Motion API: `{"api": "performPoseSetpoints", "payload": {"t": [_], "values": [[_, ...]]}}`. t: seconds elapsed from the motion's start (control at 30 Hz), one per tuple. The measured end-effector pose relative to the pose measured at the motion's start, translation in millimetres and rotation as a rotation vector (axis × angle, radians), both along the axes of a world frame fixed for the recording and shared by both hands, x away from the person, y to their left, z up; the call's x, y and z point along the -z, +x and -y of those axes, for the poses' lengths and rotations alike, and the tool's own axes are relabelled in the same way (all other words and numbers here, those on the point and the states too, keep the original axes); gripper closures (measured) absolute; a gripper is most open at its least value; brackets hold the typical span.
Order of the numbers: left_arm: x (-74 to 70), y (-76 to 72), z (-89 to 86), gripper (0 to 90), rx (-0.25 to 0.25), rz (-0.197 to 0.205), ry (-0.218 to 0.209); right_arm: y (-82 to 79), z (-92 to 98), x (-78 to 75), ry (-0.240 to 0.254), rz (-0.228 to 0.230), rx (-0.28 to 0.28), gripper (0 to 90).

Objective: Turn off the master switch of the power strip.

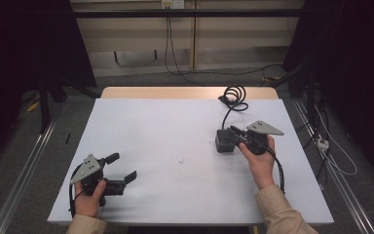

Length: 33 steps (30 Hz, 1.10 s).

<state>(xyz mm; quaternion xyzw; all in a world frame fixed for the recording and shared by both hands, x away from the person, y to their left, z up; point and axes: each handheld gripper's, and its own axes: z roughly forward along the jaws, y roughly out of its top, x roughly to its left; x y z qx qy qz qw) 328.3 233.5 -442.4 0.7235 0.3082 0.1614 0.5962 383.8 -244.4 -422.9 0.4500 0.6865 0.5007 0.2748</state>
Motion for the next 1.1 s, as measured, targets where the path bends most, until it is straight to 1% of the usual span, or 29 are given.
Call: {"api": "performPoseSetpoints", "payload": {"t": [0.1,0.17,0.4,0.47,0.63,0.8,0.9,1.1], "values": [[0.0,0.0,-0.1,2.8,0.002,0.000,0.004,0.3,1.3,0.2,0.003,-0.001,0.004,82.6],[-0.1,0.1,0.0,2.8,0.004,0.002,0.006,0.2,1.6,-0.2,0.014,-0.005,0.006,83.8],[0.1,-0.1,0.5,2.8,0.003,0.000,0.004,1.4,1.2,1.1,0.020,-0.028,-0.012,87.3],[0.1,0.0,0.3,2.8,0.003,0.003,0.004,2.4,0.8,1.6,0.028,-0.033,-0.013,88.3],[0.3,0.0,-0.1,2.8,0.001,0.001,0.006,3.8,-2.4,2.9,0.003,-0.035,-0.025,90.0],[0.3,0.1,0.1,2.8,0.003,0.001,0.004,4.2,-4.4,5.8,-0.015,-0.052,-0.037,90.0],[0.4,0.1,0.4,2.8,0.003,0.001,0.004,3.9,-4.6,6.4,-0.016,-0.062,-0.037,90.0],[0.5,0.2,0.6,2.8,0.003,0.000,0.003,3.7,-3.6,7.4,-0.025,-0.066,-0.043,90.0]]}}
